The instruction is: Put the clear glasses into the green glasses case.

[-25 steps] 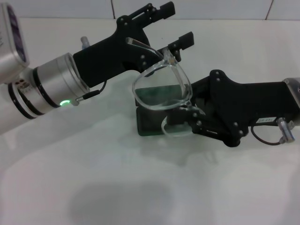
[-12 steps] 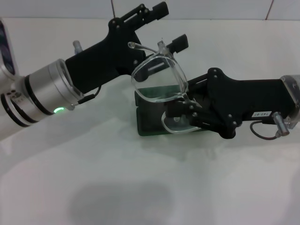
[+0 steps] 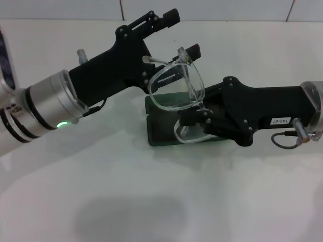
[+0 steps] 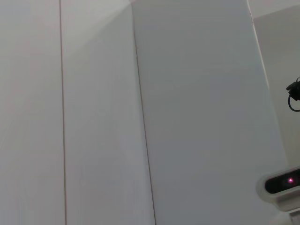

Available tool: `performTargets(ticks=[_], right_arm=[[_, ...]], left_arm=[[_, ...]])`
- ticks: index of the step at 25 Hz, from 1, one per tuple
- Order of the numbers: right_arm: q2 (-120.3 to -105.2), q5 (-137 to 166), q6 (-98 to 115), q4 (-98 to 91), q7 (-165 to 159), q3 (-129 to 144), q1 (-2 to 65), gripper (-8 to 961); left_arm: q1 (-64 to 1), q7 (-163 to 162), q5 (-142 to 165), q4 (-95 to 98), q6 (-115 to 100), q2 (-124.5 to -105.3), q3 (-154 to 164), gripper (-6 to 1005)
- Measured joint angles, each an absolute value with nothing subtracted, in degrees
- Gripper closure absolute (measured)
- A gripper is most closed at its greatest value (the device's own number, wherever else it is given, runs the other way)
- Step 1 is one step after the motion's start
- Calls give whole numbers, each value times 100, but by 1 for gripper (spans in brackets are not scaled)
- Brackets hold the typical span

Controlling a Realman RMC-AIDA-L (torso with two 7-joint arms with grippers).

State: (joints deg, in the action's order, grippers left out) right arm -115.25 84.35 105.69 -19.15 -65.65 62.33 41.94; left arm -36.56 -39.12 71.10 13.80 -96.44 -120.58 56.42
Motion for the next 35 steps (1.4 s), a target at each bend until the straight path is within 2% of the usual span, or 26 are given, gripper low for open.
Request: performTargets(ticks=[12,26,35], right_arm=[[-11515,8438,10563,-1960,-6706,6305,4190,829],[-11587,8443,10665,-2051,-6826,6553,4249,830],[-11558,8401,10467,-2068,-7094,6535,4254,831]], left_arm=[[-3544,-3767,7100,1380,-9775,-12036,5637,271],[-3504,-3756,7100,1402,-9856,-12033,5619,270],[-3490,-3726,7103,1401,-9922,-12030,5625,270]])
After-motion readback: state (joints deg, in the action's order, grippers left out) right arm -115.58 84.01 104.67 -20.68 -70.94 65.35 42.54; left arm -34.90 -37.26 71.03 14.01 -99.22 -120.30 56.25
